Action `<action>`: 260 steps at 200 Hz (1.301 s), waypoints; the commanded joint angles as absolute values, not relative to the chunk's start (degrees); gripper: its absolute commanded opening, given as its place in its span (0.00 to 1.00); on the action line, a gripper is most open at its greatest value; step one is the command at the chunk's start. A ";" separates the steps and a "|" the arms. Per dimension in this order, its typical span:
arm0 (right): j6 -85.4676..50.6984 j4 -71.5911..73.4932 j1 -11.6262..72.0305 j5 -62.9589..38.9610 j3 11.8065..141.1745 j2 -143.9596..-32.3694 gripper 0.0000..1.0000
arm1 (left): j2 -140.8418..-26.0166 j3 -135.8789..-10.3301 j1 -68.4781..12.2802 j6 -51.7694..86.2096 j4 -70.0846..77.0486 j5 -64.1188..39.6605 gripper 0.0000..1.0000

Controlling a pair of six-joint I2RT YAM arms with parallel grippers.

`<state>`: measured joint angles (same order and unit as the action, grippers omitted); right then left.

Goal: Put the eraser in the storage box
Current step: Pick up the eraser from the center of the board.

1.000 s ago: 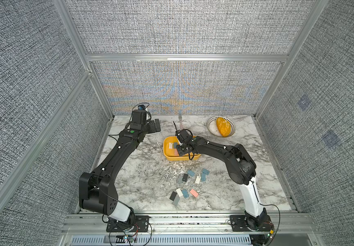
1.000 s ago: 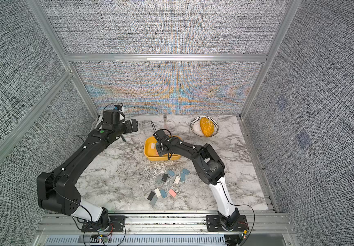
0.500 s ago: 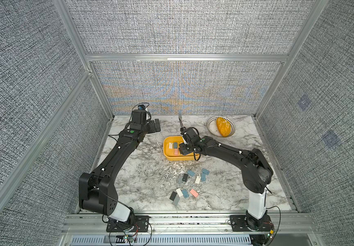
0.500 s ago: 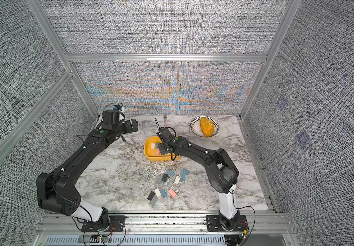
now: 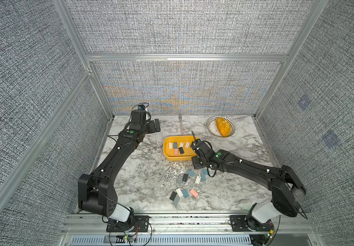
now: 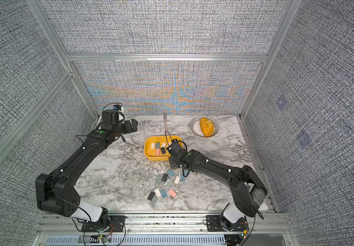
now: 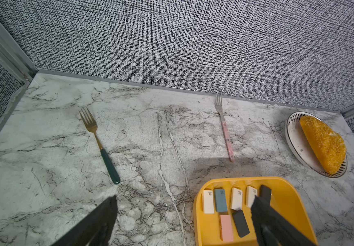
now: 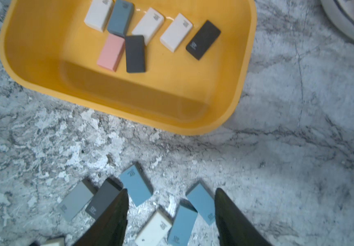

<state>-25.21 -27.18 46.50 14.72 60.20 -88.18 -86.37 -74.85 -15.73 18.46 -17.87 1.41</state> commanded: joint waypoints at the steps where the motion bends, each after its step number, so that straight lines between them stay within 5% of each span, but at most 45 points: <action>1: -30.19 -29.53 47.08 14.90 57.18 -86.69 0.64 | -85.97 -74.58 -15.73 18.62 -16.96 0.54 1.00; 128: -40.24 -31.94 53.09 13.61 44.18 -81.76 0.62 | -84.90 -72.74 -15.73 18.89 -16.44 -0.87 1.00; 260: -38.97 -26.03 52.48 13.62 45.40 -89.48 0.62 | -85.05 -72.52 -15.78 18.98 -16.08 -0.71 1.00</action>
<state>-39.99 -27.11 52.73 13.10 44.88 -88.20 -85.30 -72.47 -15.73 19.09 -17.30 -0.58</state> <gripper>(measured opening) 0.619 0.998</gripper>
